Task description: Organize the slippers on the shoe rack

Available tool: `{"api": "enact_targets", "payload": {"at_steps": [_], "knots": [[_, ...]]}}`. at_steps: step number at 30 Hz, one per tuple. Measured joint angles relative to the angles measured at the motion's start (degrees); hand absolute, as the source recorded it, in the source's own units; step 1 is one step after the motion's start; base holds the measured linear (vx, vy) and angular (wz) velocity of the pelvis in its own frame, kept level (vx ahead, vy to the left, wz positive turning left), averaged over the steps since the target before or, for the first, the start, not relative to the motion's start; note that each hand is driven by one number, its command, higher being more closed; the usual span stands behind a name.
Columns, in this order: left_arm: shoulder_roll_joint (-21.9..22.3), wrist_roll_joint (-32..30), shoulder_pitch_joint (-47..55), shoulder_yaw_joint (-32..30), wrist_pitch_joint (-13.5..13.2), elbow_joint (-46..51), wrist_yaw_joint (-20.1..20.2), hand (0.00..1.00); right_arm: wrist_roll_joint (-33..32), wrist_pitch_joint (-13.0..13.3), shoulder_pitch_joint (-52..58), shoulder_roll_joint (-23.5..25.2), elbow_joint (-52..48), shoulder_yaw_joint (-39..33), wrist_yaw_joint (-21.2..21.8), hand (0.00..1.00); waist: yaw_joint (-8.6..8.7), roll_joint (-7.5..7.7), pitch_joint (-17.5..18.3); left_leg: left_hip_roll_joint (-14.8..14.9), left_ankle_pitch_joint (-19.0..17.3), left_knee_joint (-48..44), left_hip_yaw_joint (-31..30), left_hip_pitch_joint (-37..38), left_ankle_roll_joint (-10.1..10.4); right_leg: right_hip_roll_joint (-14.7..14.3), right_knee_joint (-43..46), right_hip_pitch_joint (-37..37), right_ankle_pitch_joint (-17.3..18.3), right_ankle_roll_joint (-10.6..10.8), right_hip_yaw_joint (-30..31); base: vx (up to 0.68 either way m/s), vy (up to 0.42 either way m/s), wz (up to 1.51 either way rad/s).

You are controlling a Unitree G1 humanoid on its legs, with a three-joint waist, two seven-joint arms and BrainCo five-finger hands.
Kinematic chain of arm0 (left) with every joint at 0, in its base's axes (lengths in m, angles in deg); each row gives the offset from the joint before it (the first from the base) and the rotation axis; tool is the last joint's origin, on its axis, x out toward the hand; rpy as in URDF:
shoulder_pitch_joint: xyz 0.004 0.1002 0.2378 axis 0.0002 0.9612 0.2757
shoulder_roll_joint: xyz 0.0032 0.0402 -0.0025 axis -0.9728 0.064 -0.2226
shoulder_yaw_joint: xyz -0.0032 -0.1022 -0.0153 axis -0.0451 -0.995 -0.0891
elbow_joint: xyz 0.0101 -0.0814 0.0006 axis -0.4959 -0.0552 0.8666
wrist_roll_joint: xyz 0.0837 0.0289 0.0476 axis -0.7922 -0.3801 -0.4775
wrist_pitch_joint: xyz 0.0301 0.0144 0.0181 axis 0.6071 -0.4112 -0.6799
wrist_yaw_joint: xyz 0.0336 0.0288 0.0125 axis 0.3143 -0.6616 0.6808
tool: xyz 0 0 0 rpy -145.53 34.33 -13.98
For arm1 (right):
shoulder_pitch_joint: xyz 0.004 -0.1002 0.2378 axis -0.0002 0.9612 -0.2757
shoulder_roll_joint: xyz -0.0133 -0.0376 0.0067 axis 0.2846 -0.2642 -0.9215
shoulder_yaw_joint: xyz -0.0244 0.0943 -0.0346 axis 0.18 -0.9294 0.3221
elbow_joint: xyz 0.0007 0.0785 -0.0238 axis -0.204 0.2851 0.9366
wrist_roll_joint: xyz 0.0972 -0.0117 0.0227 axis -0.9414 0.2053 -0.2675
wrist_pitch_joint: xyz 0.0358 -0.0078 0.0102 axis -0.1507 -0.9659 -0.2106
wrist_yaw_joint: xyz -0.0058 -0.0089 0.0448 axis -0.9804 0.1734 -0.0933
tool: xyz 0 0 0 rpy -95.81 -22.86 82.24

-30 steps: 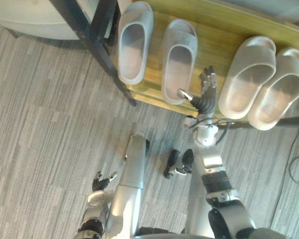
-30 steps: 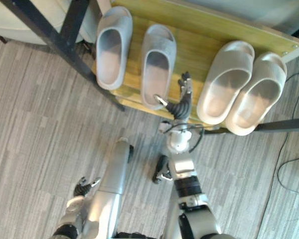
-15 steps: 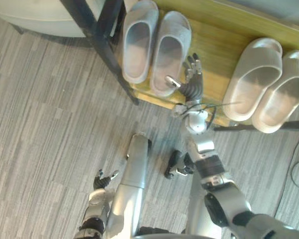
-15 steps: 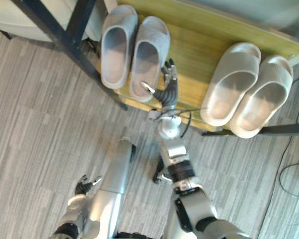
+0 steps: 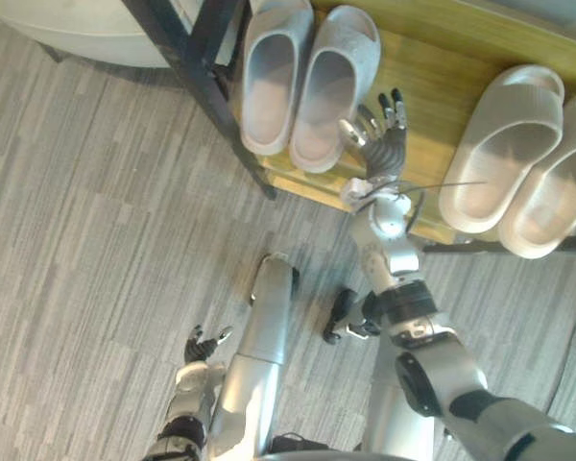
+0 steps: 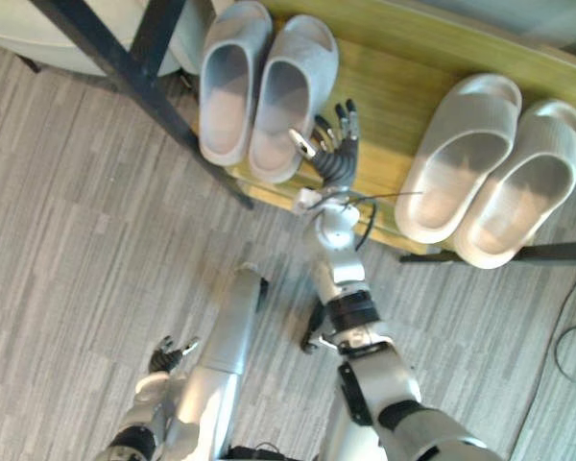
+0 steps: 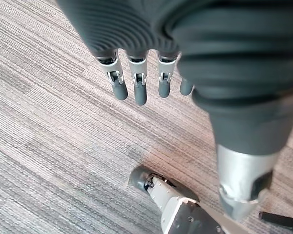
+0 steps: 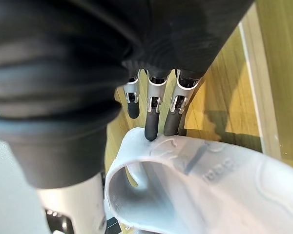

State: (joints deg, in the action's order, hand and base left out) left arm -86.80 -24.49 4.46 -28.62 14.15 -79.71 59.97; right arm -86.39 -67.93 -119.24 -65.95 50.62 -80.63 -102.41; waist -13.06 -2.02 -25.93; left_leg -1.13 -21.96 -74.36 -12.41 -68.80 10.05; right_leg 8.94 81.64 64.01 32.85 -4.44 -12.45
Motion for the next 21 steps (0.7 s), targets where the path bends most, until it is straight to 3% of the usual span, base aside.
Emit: {"api": "enact_targets", "payload": {"at_steps": [6, 15, 21], "knots": [[0.1, 1.5, -0.1, -0.1, 0.0, 0.1, 0.1, 0.00, 0.3, -2.1, 1.5, -0.1, -0.7, -0.1, 0.0, 0.00, 0.04, -0.08, 0.0, 0.5, 0.0, 0.3, -0.1, 1.9, 0.1, -0.2, -0.3, -1.9, 0.1, -0.2, -0.2, 0.00, -0.031, 0.00], [0.7, 2.7, 0.8, -1.3, 0.1, 0.3, 1.1, 0.00, 8.9, -5.6, 14.5, 0.5, -7.7, 0.0, 0.1, 0.00, 1.33, -0.02, 0.2, 1.7, 0.4, 7.2, 1.7, 12.7, -0.8, -1.0, -8.2, -12.6, -1.3, 1.0, 0.4, 0.02, 0.025, -0.04], [0.6, 2.7, 3.8, -2.8, 0.4, 0.2, 1.2, 0.00, 15.3, -5.9, 22.0, 0.8, -15.2, 0.2, 0.5, 0.00, 2.79, 0.18, 0.3, 2.7, 0.6, 12.2, 2.9, 20.4, -1.1, -1.8, -13.6, -20.0, -2.0, 1.3, 0.8, 0.06, 0.041, -0.07]]}}
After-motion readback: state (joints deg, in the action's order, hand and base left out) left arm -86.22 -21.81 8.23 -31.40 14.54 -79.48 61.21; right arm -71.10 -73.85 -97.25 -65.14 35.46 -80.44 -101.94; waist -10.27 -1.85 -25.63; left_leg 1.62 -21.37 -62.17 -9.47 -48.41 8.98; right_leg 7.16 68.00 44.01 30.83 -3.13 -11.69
